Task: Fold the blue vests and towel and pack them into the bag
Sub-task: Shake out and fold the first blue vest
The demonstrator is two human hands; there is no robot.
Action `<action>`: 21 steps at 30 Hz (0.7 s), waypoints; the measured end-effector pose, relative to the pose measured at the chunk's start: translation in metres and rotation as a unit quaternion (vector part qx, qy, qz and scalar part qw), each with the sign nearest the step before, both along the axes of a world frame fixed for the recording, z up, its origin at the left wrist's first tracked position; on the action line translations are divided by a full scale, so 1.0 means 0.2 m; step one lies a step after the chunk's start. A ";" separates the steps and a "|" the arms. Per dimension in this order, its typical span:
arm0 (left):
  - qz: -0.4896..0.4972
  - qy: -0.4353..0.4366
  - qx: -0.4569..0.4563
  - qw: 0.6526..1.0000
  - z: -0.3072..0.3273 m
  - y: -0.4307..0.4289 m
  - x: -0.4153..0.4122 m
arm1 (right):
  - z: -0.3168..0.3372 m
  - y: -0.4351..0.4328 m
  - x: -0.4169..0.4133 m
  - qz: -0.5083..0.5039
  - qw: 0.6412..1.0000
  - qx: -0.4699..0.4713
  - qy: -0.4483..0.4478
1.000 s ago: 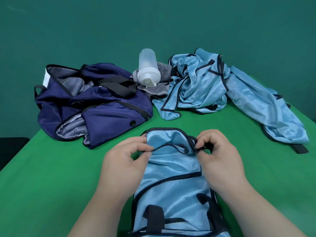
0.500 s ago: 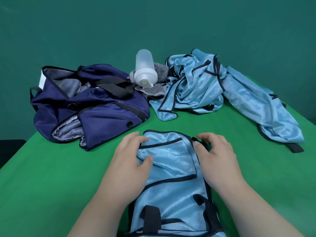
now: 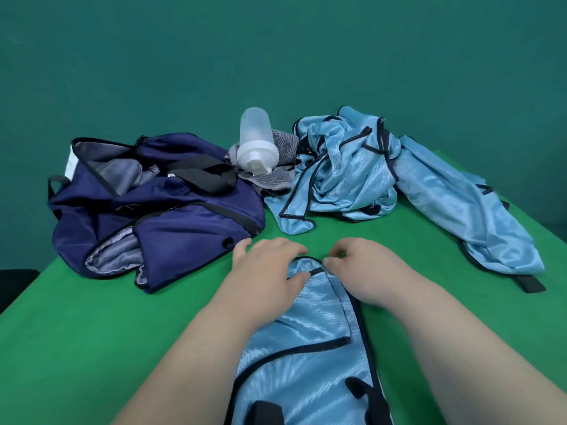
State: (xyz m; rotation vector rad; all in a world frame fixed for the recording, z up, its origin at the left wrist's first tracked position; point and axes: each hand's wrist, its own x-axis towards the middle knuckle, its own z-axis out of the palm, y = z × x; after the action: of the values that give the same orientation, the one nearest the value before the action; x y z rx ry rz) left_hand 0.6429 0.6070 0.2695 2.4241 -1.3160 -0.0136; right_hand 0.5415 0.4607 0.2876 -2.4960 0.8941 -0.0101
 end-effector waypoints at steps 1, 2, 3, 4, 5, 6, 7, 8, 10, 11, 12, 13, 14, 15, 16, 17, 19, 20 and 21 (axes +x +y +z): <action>-0.002 -0.004 -0.001 1.000 -0.02 0.00 0.00 | -0.01 -0.01 0.01 0.022 1.000 -0.005 0.014; -0.004 -0.006 -0.004 1.000 -0.03 0.00 0.01 | -0.02 -0.02 0.02 0.037 0.999 -0.006 0.016; -0.008 -0.009 -0.008 1.000 -0.05 0.00 0.03 | -0.04 -0.02 0.01 0.045 0.999 -0.007 0.008; -0.013 -0.011 -0.014 1.000 -0.07 0.00 0.04 | -0.05 -0.03 0.00 0.049 0.999 -0.010 -0.002; -0.017 -0.009 -0.022 1.000 -0.08 0.00 0.05 | -0.06 -0.03 -0.01 0.055 0.998 -0.015 -0.006; -0.020 -0.002 -0.034 0.999 -0.09 0.00 0.05 | -0.07 -0.03 -0.02 0.063 0.998 -0.019 -0.005; -0.022 0.006 -0.046 0.999 -0.09 0.00 0.06 | -0.07 -0.04 -0.02 0.072 0.997 -0.021 -0.001; -0.022 0.017 -0.054 0.998 -0.09 -0.01 0.06 | -0.07 -0.04 -0.03 0.082 0.996 -0.019 0.002; -0.020 0.042 -0.060 0.997 -0.09 -0.01 0.07 | -0.07 -0.06 -0.04 0.093 0.996 -0.001 -0.002; -0.020 0.054 -0.065 0.996 -0.08 -0.01 0.07 | -0.07 -0.07 -0.04 0.093 0.995 0.014 -0.015; -0.020 0.063 -0.074 0.995 -0.08 -0.01 0.07 | -0.07 -0.09 -0.05 0.089 0.995 0.029 -0.036; -0.020 0.072 -0.085 0.994 -0.07 -0.01 0.08 | -0.08 -0.10 -0.05 0.083 0.994 0.039 -0.063; -0.018 0.081 -0.096 0.992 -0.07 -0.01 0.08 | -0.08 -0.12 -0.05 0.075 0.992 0.044 -0.092; -0.012 0.088 -0.102 0.991 -0.07 -0.01 0.08 | -0.09 -0.12 -0.04 0.068 0.990 0.046 -0.119; 0.000 0.095 -0.101 0.990 -0.07 -0.01 0.08 | -0.10 -0.12 -0.04 0.063 0.987 0.051 -0.142; 0.017 0.105 -0.095 0.990 -0.07 0.00 0.08 | -0.10 -0.12 -0.03 0.061 0.983 0.058 -0.161; 0.046 0.125 -0.082 0.988 -0.07 0.02 0.08 | -0.11 -0.11 -0.02 0.059 0.979 0.065 -0.184; 0.054 0.128 -0.076 0.987 -0.06 0.02 0.08 | -0.12 -0.11 -0.02 0.057 0.978 0.064 -0.190; 0.059 0.130 -0.069 0.987 -0.06 0.03 0.09 | -0.12 -0.10 -0.02 0.055 0.977 0.064 -0.194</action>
State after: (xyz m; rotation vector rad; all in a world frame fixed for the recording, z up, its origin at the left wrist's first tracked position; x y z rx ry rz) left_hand 0.6609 0.6135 0.2570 2.2881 -1.0233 -0.1940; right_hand 0.5378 0.4401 0.2634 -2.3073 0.5741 -0.3778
